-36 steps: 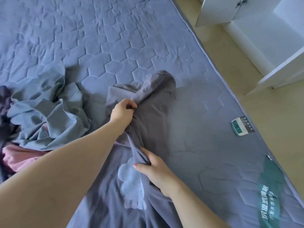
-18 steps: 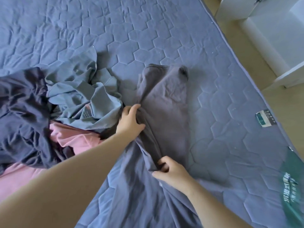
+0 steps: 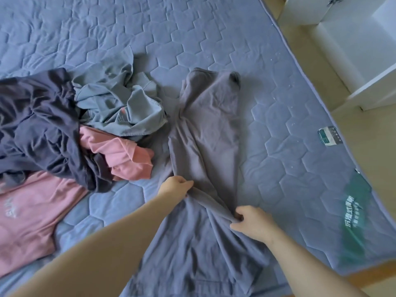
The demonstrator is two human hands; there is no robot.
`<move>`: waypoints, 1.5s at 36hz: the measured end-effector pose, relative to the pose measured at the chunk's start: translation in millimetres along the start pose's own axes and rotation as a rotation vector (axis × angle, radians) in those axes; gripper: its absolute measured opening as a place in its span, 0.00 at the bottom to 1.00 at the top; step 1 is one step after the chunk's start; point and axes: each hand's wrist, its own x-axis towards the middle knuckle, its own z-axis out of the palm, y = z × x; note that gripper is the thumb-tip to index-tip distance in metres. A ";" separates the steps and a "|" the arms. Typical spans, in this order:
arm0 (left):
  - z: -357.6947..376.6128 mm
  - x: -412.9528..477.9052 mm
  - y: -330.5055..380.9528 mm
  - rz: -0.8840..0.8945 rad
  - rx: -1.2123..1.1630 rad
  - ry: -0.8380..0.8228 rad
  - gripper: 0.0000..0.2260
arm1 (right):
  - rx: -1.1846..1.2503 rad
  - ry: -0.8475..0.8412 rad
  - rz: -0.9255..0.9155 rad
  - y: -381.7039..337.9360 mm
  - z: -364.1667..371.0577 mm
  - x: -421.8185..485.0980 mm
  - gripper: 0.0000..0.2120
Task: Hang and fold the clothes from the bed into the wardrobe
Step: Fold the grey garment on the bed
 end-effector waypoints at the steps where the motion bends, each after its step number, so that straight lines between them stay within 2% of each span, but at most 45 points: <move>1: -0.8 -4.4 -0.8 -0.011 -0.040 0.021 0.12 | 0.086 -0.051 -0.030 -2.5 0.5 -5.8 0.14; 4: -4.3 -17.6 -3.4 -0.014 -0.143 0.088 0.13 | 0.303 -0.223 -0.114 -22.0 4.7 -27.9 0.16; 7: -6.9 -34.9 -9.4 -0.011 -0.129 0.059 0.13 | 0.387 -0.354 -0.197 -52.7 21.3 -46.4 0.15; 10: -13.9 -49.6 -21.9 0.041 -0.110 0.055 0.12 | 0.498 -0.388 -0.261 -86.5 43.9 -57.4 0.08; 12: -24.1 -54.6 -32.7 0.092 -0.082 0.139 0.10 | 0.568 -0.407 -0.292 -104.9 58.8 -62.2 0.07; 13: -30.0 -56.0 -38.0 0.104 -0.072 0.180 0.12 | 0.608 -0.437 -0.299 -112.0 66.2 -64.5 0.07; 15: -42.0 -56.1 -48.2 0.081 -0.102 0.194 0.21 | 0.670 -0.492 -0.288 -120.5 79.6 -68.5 0.04; 17: -49.5 -55.0 -59.7 0.004 -0.159 0.143 0.29 | 0.677 -0.457 -0.251 -120.8 91.7 -69.4 0.04; 19: -50.4 -55.0 -73.4 -0.091 -0.183 0.083 0.31 | 0.626 -0.334 -0.199 -112.4 102.2 -67.8 0.07; 22: -42.6 -56.9 -95.1 -0.158 -0.014 0.017 0.23 | 0.599 -0.149 -0.086 -87.4 115.4 -67.4 0.10; 24: -35.0 -57.9 -109.0 -0.147 0.127 -0.039 0.13 | 0.572 -0.062 0.010 -67.2 123.4 -69.6 0.08; 25: -30.9 -57.8 -115.7 -0.148 0.167 -0.055 0.12 | 0.547 -0.029 0.051 -57.2 127.1 -70.7 0.06; 27: -24.8 -57.6 -127.3 -0.134 0.232 -0.030 0.14 | 0.503 0.018 0.107 -39.5 133.8 -72.2 0.04; 31: -21.2 -65.5 -144.1 -0.082 0.354 0.124 0.13 | 0.405 0.138 0.202 -24.0 142.1 -76.2 0.06; 33: -21.4 -69.1 -151.0 -0.080 0.369 0.156 0.11 | 0.324 0.238 0.267 -24.0 143.0 -79.0 0.10; 36: -21.8 -71.8 -159.0 -0.058 0.363 0.113 0.11 | 0.276 0.362 0.376 -25.3 141.9 -80.7 0.22; 38: -23.7 -71.6 -161.8 -0.062 0.338 0.065 0.14 | 0.388 0.379 0.438 -25.1 141.3 -79.8 0.28; 40: -27.0 -69.8 -164.7 -0.058 0.272 0.061 0.12 | 0.555 0.347 0.462 -21.3 142.7 -76.5 0.29; 43: -28.0 -68.9 -168.8 -0.075 0.025 0.160 0.08 | 0.753 0.230 0.455 -11.4 144.6 -72.8 0.17; 45: -27.4 -73.0 -169.5 -0.128 -0.160 0.170 0.11 | 0.822 0.189 0.454 -4.9 142.5 -73.9 0.05; 46: -28.0 -76.0 -169.7 -0.144 -0.194 0.129 0.14 | 0.862 0.181 0.455 -2.6 141.7 -74.0 0.04; 48: -30.7 -82.2 -170.5 -0.148 -0.117 -0.006 0.18 | 0.945 0.171 0.458 -0.9 140.5 -75.1 0.04; 50: -34.5 -88.9 -169.2 -0.139 0.021 -0.132 0.18 | 1.020 0.161 0.461 -2.2 141.0 -76.0 0.02; 51: -36.2 -92.1 -167.7 -0.140 0.071 -0.153 0.16 | 1.056 0.152 0.463 -3.4 141.6 -76.6 0.02; 54: -41.5 -103.5 -158.9 -0.140 0.122 -0.085 0.14 | 1.143 0.142 0.475 -6.6 142.3 -82.9 0.03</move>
